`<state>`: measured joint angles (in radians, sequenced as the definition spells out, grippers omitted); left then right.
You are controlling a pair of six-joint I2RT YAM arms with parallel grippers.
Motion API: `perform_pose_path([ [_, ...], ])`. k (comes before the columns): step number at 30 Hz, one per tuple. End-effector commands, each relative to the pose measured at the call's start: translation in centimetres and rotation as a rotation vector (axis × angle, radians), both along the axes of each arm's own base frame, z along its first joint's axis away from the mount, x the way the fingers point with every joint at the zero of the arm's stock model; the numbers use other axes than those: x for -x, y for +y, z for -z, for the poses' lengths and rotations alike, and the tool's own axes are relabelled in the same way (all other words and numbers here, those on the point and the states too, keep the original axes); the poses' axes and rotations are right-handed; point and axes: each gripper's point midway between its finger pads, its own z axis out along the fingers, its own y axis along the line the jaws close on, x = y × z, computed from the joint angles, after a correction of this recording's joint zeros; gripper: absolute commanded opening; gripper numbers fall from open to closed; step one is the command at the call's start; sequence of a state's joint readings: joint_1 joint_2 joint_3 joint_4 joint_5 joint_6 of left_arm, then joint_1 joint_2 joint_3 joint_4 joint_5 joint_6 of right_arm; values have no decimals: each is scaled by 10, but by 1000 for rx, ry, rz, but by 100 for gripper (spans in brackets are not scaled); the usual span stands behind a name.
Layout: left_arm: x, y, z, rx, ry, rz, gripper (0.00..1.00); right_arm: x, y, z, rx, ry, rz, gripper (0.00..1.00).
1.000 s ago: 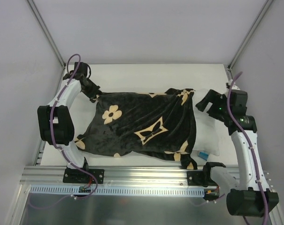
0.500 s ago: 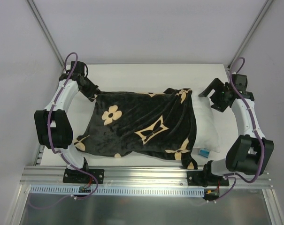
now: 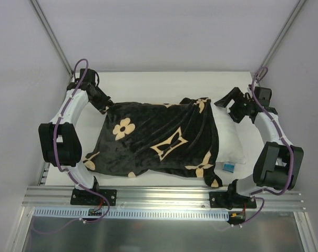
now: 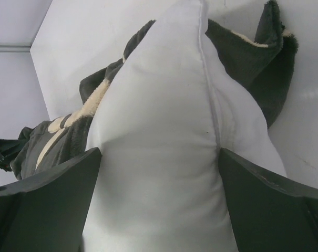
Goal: Remove the pillowcase from the pillow
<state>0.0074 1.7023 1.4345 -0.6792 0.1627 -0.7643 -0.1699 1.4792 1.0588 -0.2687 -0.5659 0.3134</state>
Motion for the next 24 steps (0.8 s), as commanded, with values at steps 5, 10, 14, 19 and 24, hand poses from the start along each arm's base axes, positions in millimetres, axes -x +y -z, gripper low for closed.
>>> perform_pose_path([
  [5,-6,-27,-18,38,-56,82,0,-11,38,-15,-70,-88,-140,96],
  [10,-5,-28,-15,35,-51,97,0,-9,49,-8,-94,-47,-165,18],
  [14,-6,-24,-25,54,-74,93,0,-8,33,-45,-31,-129,-100,1],
  [19,-13,14,-72,125,-179,-28,0,12,1,-120,82,-318,76,1],
  [24,4,75,-111,201,-270,-239,0,52,-65,-164,118,-388,341,1],
])
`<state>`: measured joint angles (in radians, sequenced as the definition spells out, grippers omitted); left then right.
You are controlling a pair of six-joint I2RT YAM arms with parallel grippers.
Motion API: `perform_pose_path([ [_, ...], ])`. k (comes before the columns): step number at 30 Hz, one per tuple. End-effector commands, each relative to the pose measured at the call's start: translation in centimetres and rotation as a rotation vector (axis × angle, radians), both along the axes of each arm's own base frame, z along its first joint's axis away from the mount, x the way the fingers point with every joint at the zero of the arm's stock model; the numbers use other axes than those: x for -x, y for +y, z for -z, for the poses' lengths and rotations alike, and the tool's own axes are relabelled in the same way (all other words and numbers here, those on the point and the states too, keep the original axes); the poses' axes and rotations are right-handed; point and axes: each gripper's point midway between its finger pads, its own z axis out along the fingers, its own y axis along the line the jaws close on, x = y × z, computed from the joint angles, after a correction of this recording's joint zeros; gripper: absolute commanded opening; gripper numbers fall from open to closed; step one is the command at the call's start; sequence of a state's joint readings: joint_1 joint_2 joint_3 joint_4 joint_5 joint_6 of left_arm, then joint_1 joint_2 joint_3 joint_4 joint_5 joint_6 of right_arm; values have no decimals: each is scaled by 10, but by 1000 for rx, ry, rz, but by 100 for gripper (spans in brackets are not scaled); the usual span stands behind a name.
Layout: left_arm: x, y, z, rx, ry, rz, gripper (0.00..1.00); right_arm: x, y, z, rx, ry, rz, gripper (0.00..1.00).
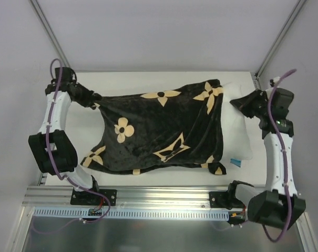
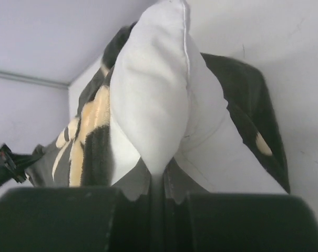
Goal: Remove the pillowcase from the pillow
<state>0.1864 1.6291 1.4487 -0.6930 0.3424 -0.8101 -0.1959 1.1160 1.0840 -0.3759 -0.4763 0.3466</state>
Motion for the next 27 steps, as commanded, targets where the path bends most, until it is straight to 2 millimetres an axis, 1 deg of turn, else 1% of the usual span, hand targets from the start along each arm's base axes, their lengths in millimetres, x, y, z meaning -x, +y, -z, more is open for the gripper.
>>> perform_pose_path([
  [1,7,46,-72,24,-194,-158,0,17,-62,-58,6,-149,264,1],
  [2,13,69,-71,26,-193,-220,0,25,-81,-58,-22,-147,332,1],
  [3,19,76,-77,43,-208,-242,0,31,-86,-61,-20,-149,362,1],
  [4,22,84,-78,48,-213,-262,0,36,-92,-55,-14,-116,403,1],
  [5,29,101,-81,49,-221,-308,0,37,-93,-54,-21,-111,414,1],
  [7,35,114,-86,69,-239,-335,0,37,-95,-54,-38,-106,426,1],
  [8,37,122,-92,65,-257,-347,0,37,-97,-55,-42,-108,435,1],
  [9,40,135,-95,64,-267,-378,0,37,-99,-56,-46,-110,441,1],
  [10,41,140,-99,70,-278,-382,0,37,-101,-61,-42,-117,450,1],
  [11,41,149,-105,67,-293,-399,0,37,-103,-62,-39,-115,460,1],
  [12,40,153,-108,66,-299,-407,0,38,-106,-67,-28,-120,476,1],
  [13,36,158,-113,59,-309,-414,0,38,-107,-68,-23,-119,482,1],
  [14,32,160,-116,55,-315,-416,0,37,-109,-68,-21,-119,488,1],
  [15,25,166,-117,51,-312,-424,0,33,-112,-68,-18,-117,495,1],
  [17,13,168,-117,28,-309,-406,0,29,-115,-62,-16,-94,499,1],
  [18,5,158,-116,27,-307,-371,0,27,-117,-57,-11,-76,499,1],
  [19,-6,157,-111,10,-303,-328,0,23,-116,-48,-5,-48,488,1],
  [20,-12,150,-110,3,-305,-287,0,21,-113,-43,5,-31,471,1],
  [21,-21,132,-111,-5,-313,-221,0,20,-103,-35,32,0,421,1],
  [22,-27,123,-103,-22,-301,-169,5,17,-99,-32,53,23,400,3],
  [23,-30,114,-100,-38,-292,-138,12,18,-95,-29,81,43,387,14],
  [24,-37,94,-94,-63,-286,-62,23,20,-89,-22,137,73,366,46],
  [25,-39,83,-92,-77,-281,-24,52,21,-87,-21,167,83,360,64],
  [26,-37,75,-86,-96,-255,2,64,24,-89,-23,210,100,380,76],
  [27,-37,56,-84,-125,-251,71,71,26,-83,-23,248,105,351,89],
])
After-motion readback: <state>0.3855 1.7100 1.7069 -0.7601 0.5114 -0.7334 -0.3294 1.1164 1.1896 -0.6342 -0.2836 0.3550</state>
